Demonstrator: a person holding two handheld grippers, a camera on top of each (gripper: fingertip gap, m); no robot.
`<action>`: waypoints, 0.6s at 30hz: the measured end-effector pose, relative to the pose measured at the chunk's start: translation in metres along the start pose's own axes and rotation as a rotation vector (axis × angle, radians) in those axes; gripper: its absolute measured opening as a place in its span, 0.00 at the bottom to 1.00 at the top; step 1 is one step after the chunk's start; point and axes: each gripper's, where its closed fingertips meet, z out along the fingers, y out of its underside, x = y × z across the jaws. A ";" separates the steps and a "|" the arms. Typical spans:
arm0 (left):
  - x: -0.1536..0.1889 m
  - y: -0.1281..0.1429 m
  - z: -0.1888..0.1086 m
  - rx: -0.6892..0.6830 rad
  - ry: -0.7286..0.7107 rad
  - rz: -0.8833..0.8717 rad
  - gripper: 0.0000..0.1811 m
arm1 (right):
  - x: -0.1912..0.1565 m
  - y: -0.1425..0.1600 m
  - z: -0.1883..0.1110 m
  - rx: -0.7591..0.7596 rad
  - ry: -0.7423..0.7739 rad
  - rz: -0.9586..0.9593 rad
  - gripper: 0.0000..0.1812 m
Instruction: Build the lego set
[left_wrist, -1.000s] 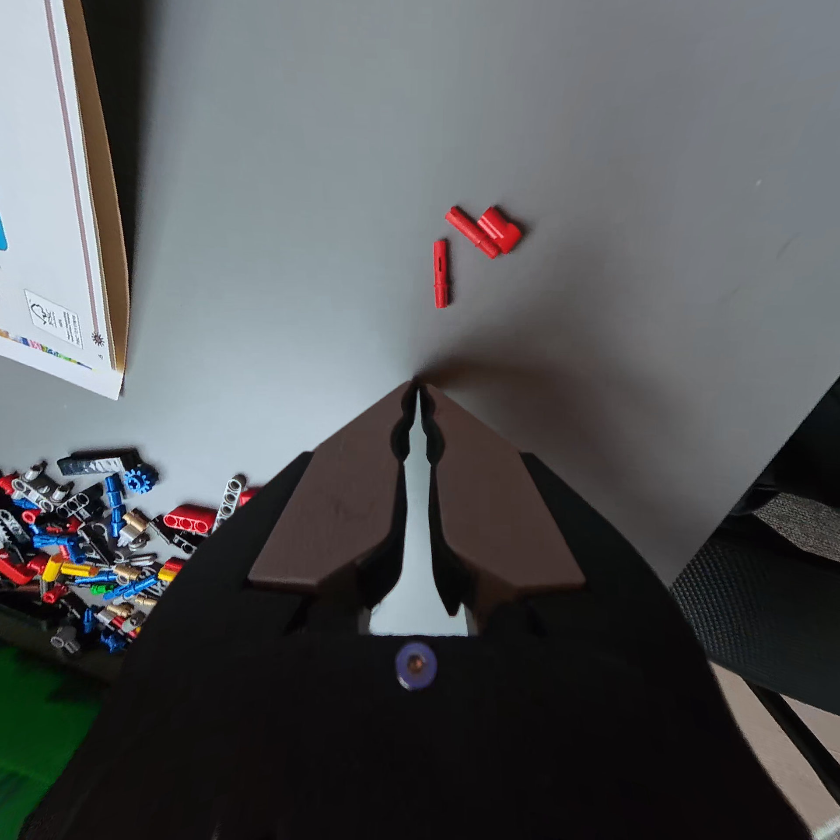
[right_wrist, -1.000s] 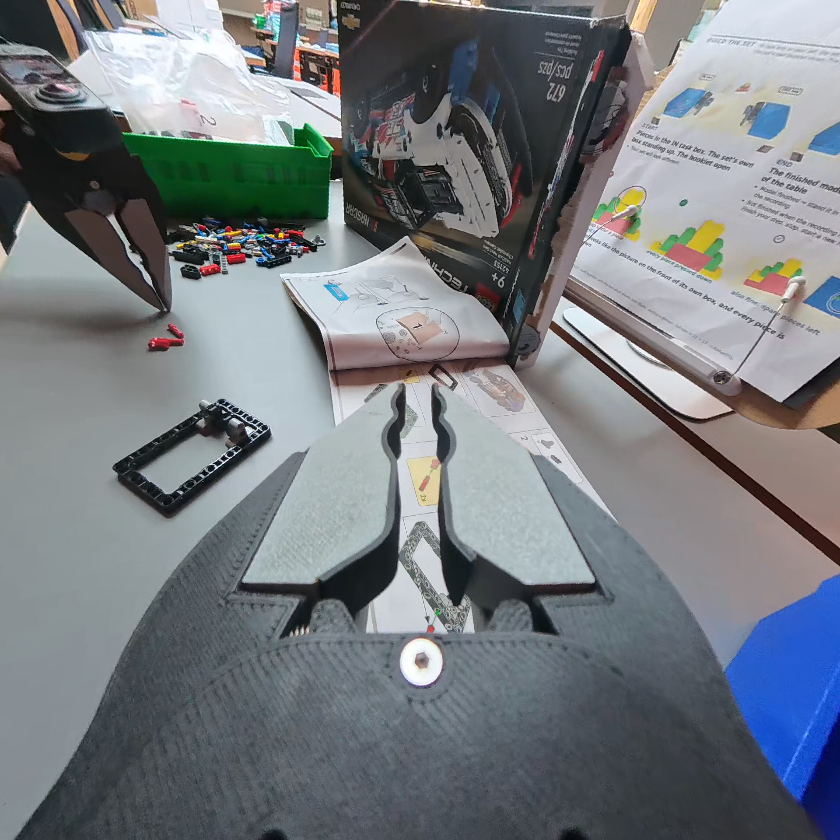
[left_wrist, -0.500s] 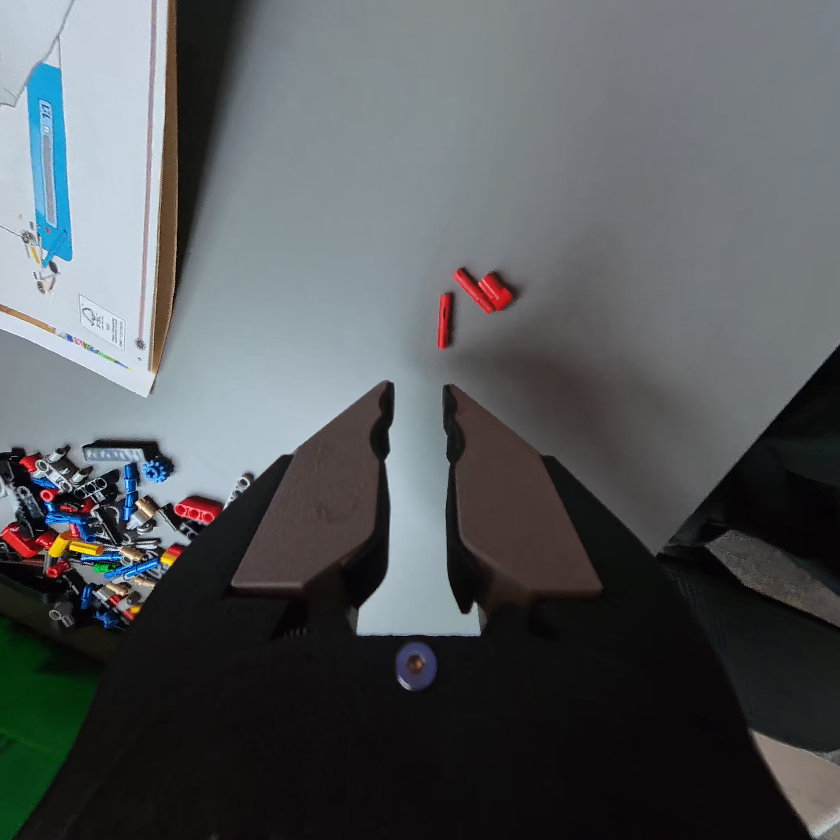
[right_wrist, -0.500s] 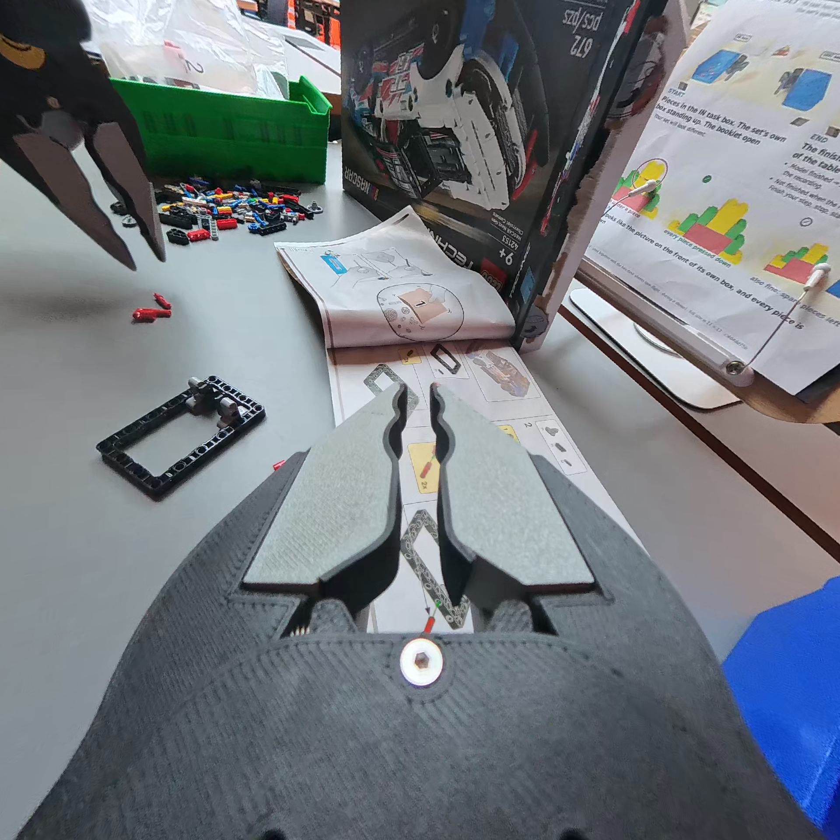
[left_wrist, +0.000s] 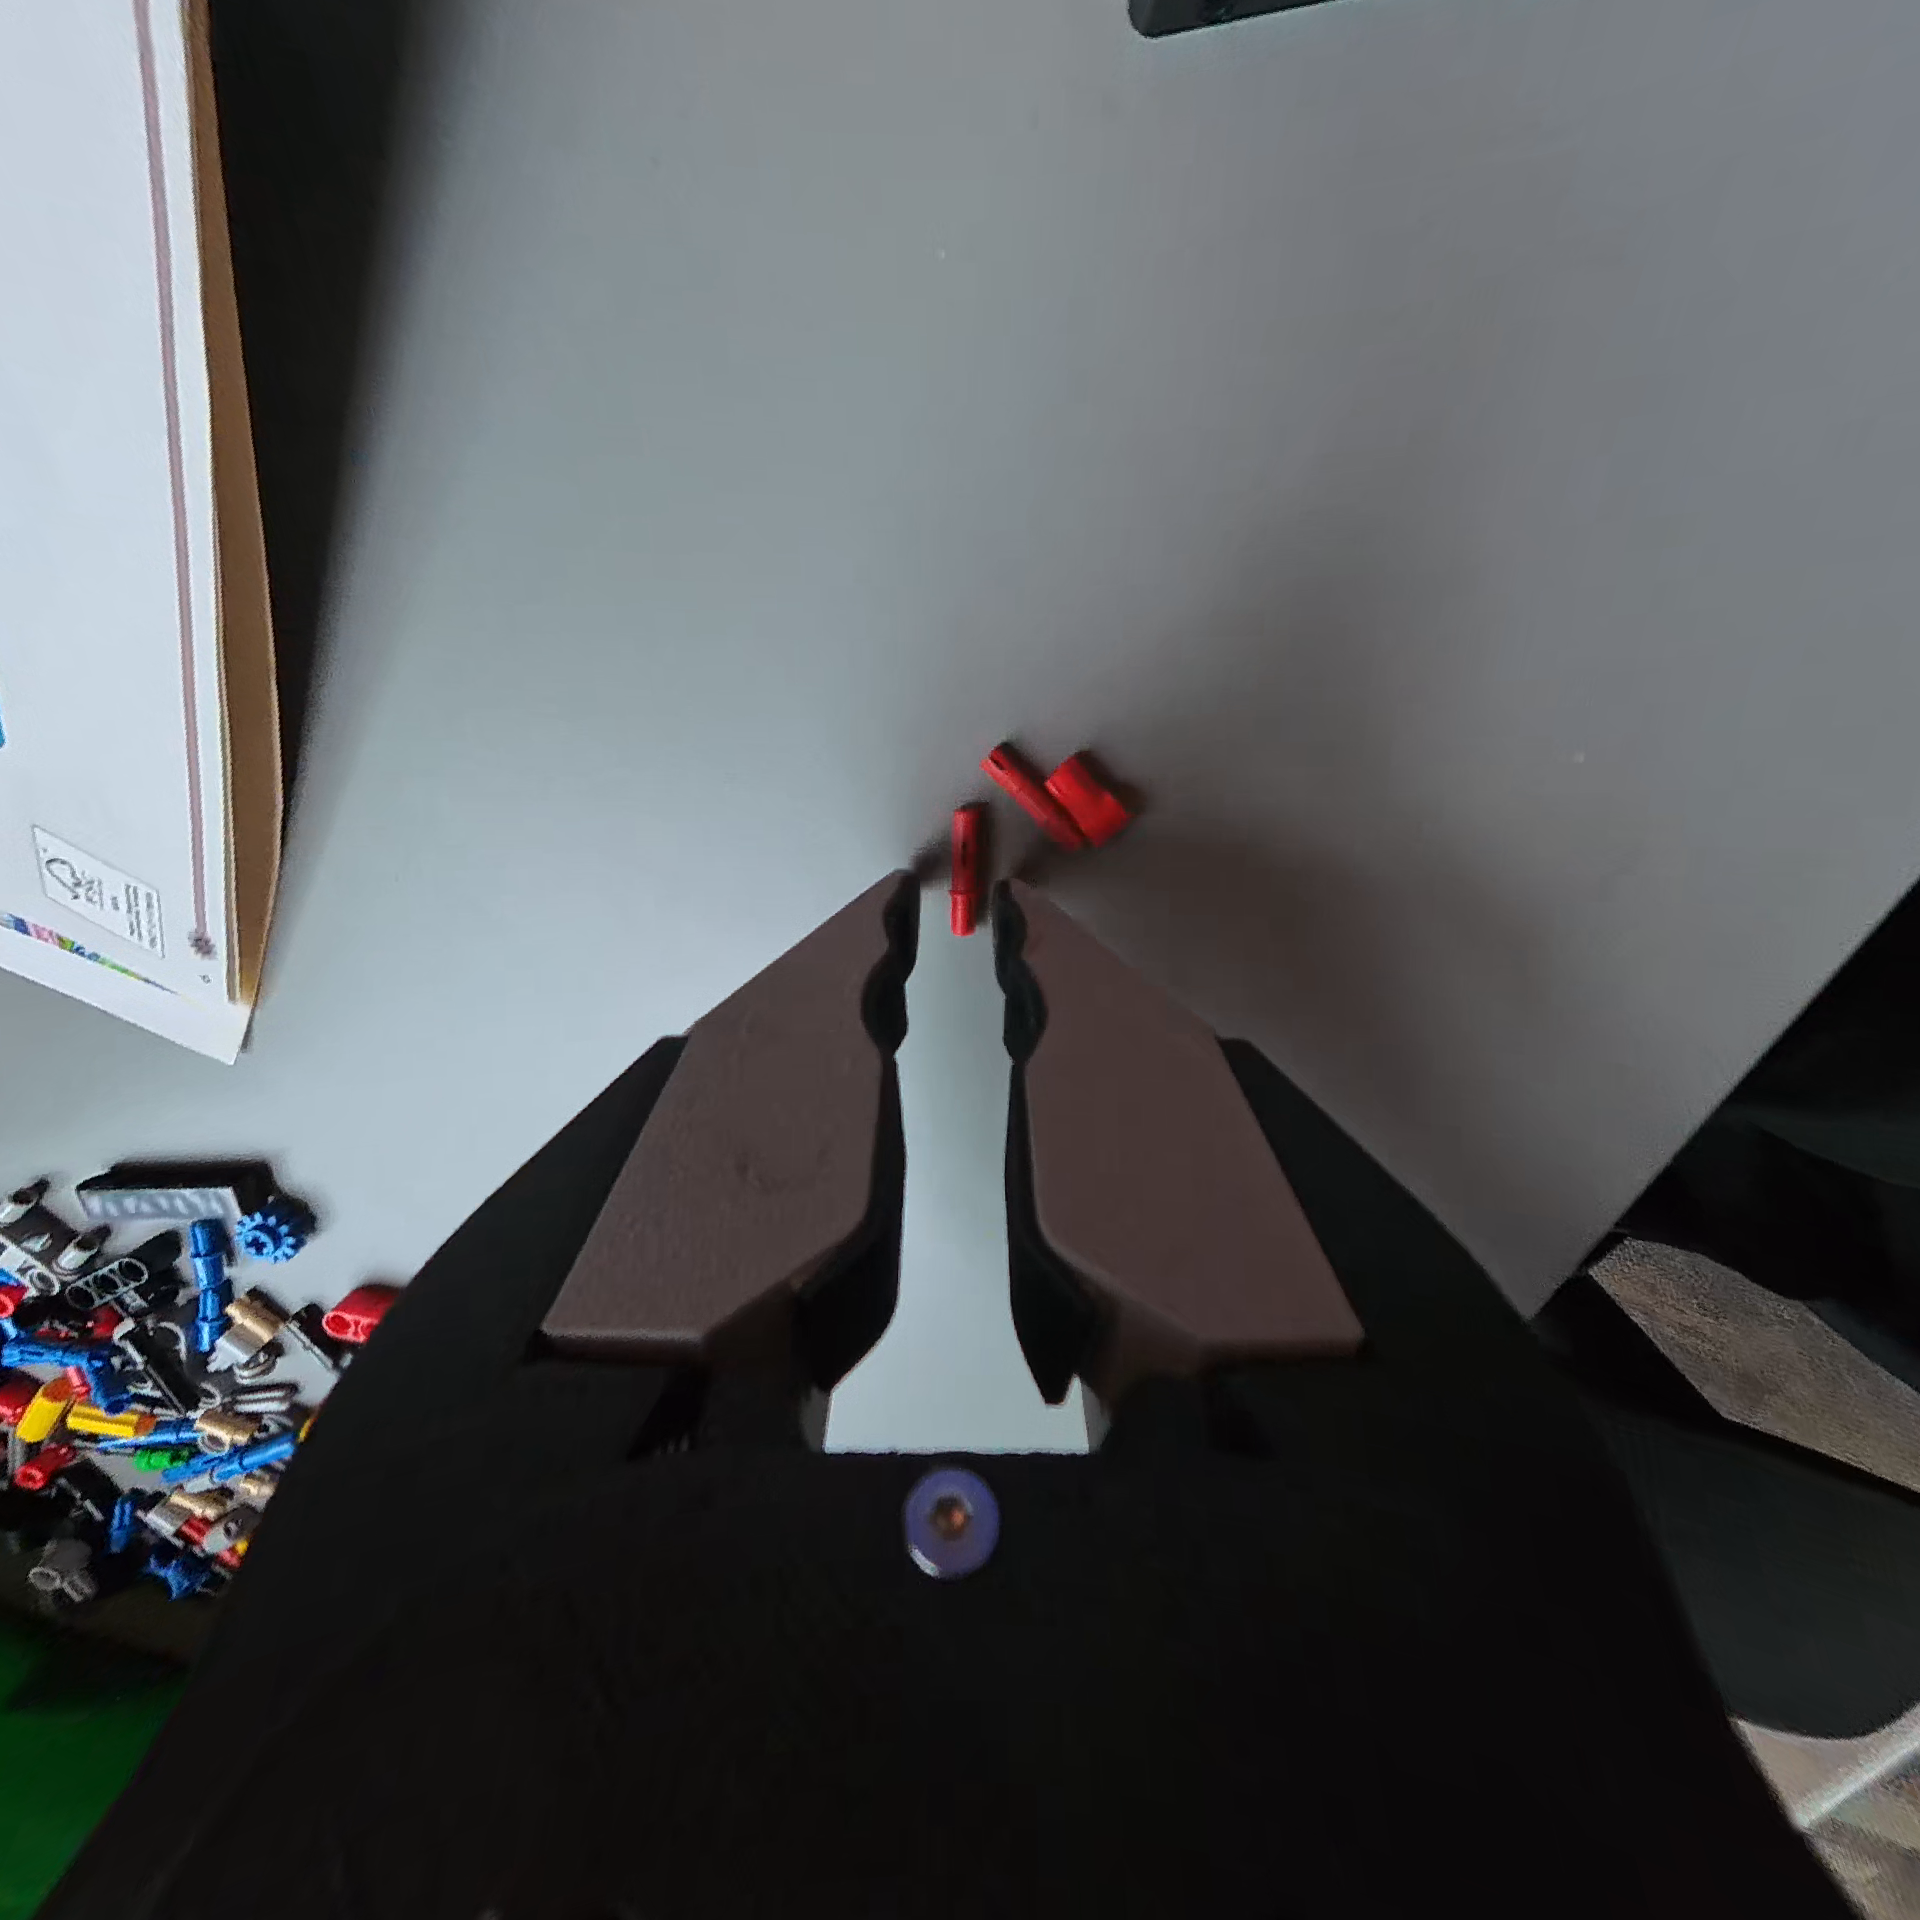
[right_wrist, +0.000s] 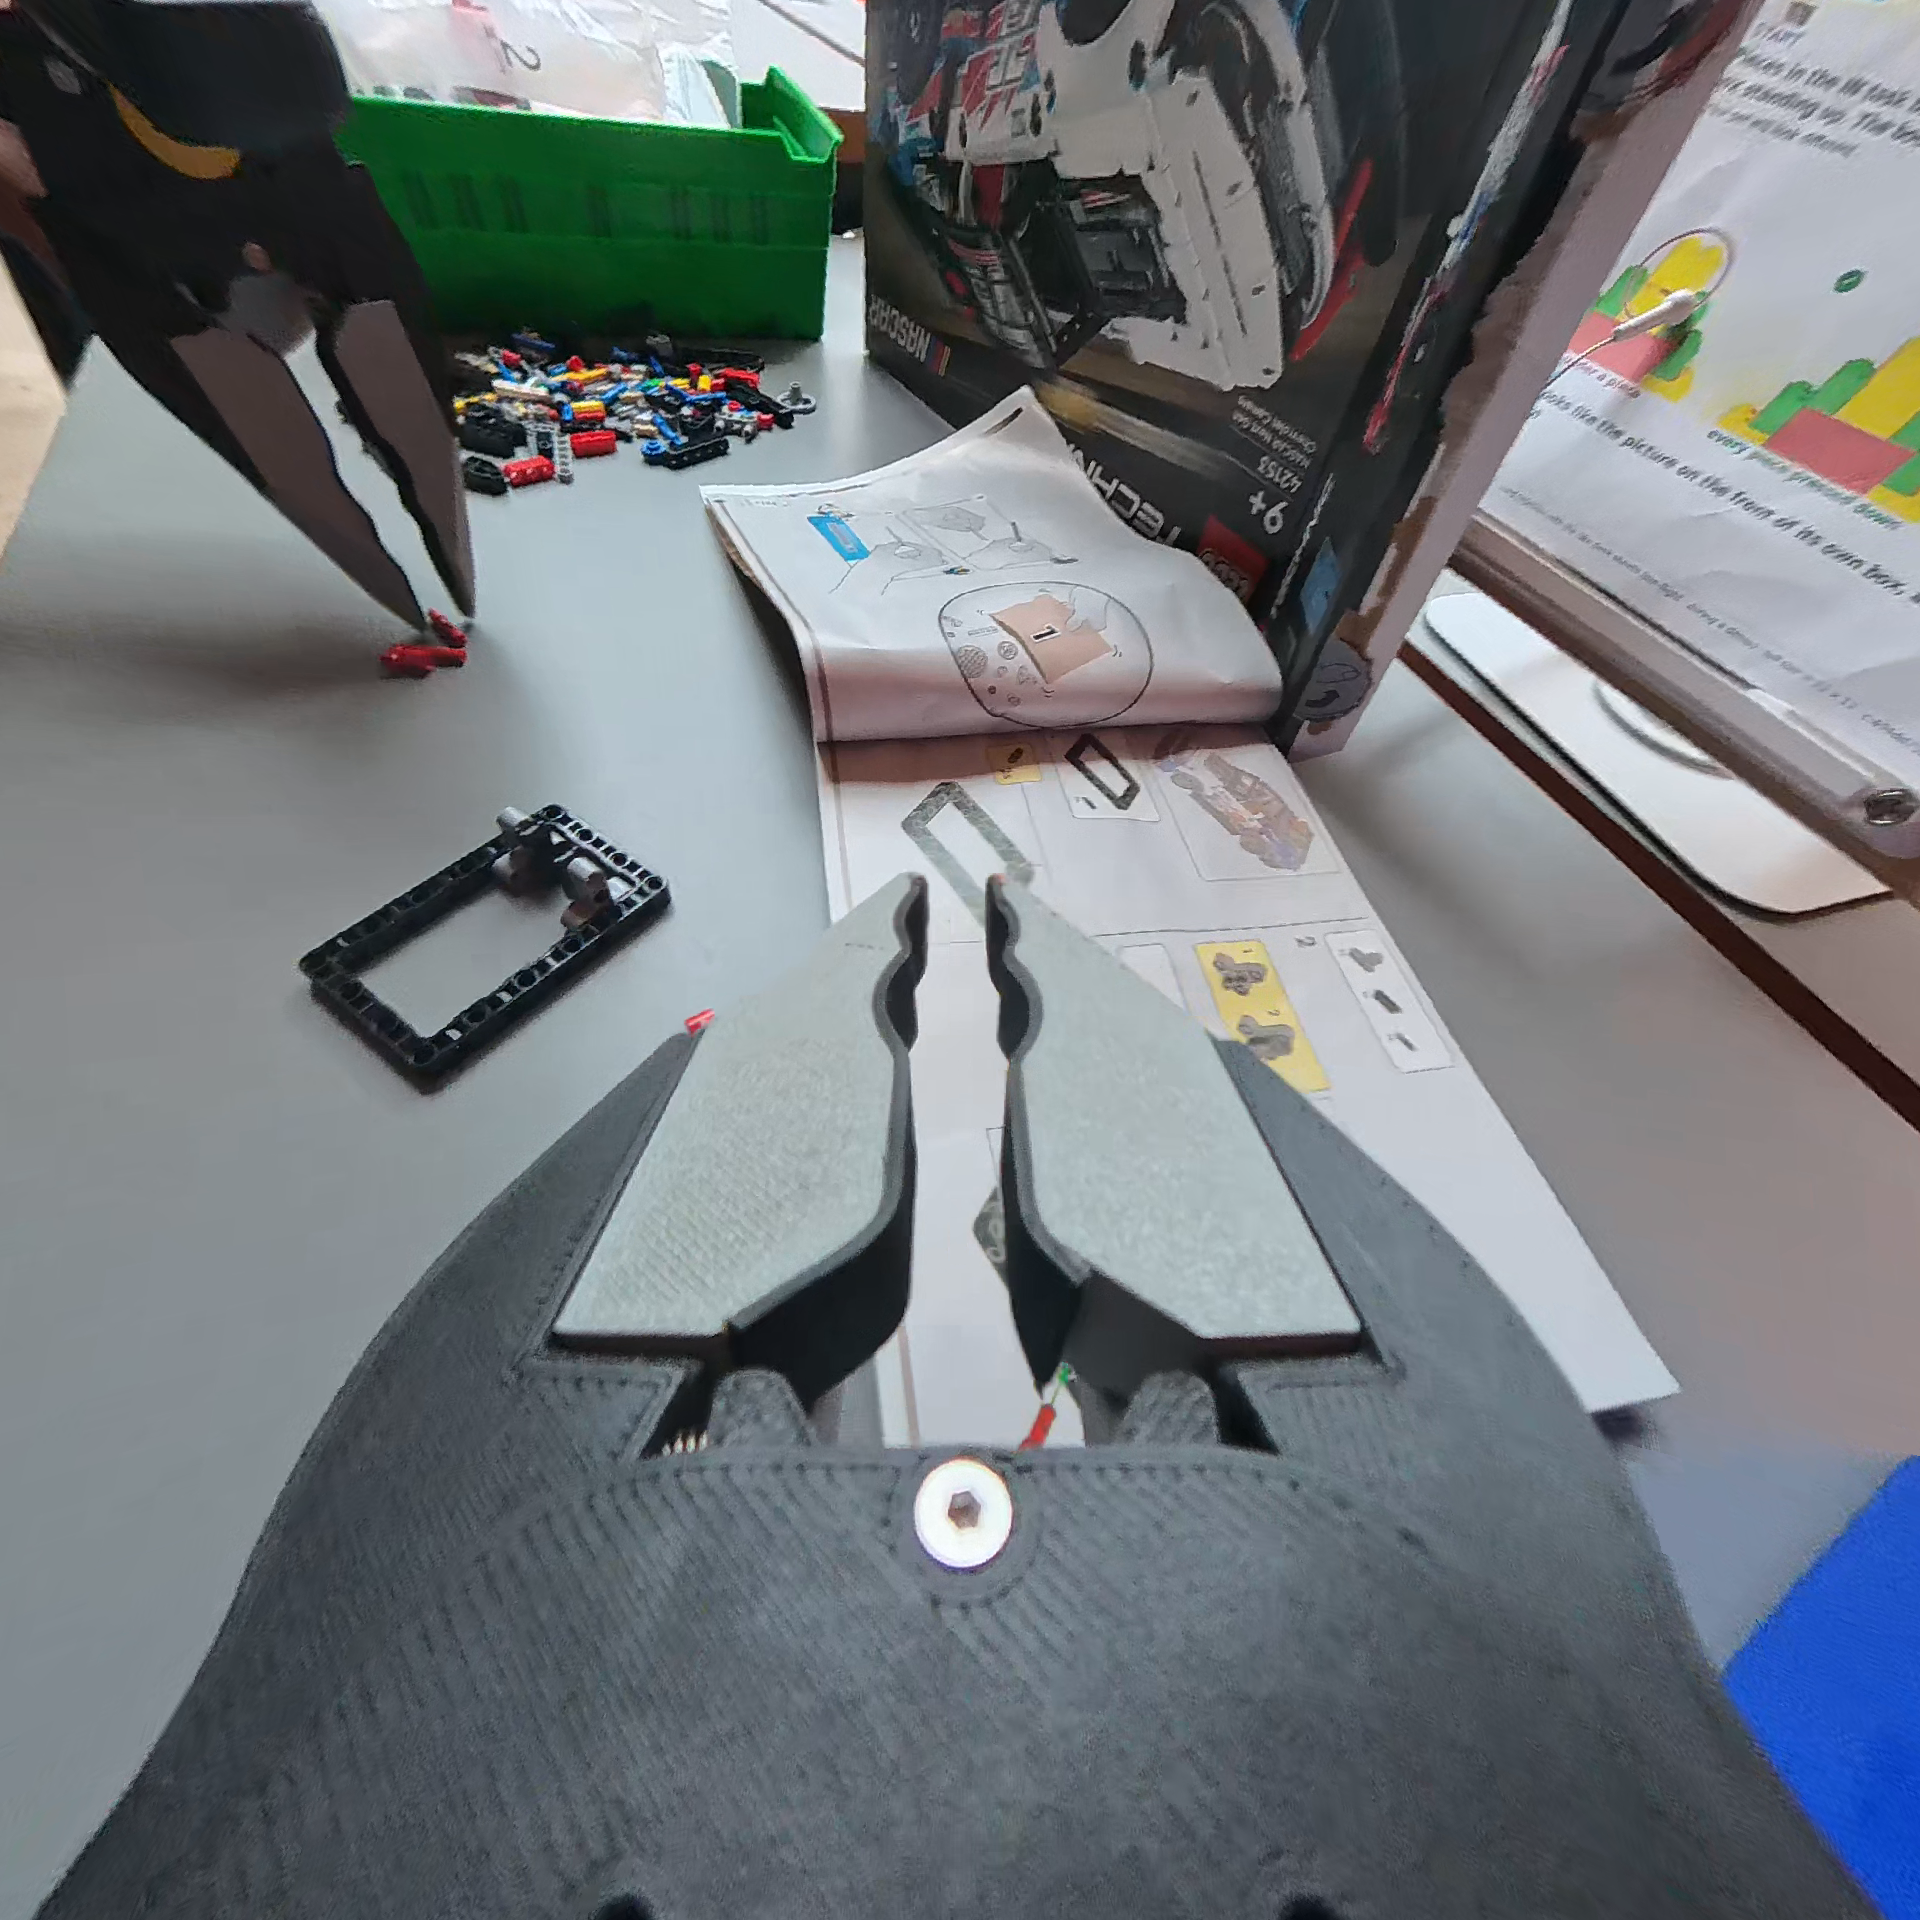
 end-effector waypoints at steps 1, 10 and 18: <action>0.001 -0.002 0.001 0.004 0.011 0.005 0.05 | -0.004 0.003 0.002 -0.019 -0.023 0.006 0.06; -0.013 -0.004 0.001 0.039 -0.041 -0.047 0.01 | -0.063 0.037 0.020 -0.186 -0.309 -0.083 0.08; 0.027 -0.105 -0.034 0.395 0.061 0.031 0.01 | -0.088 0.019 0.024 -0.096 -0.402 -0.058 0.06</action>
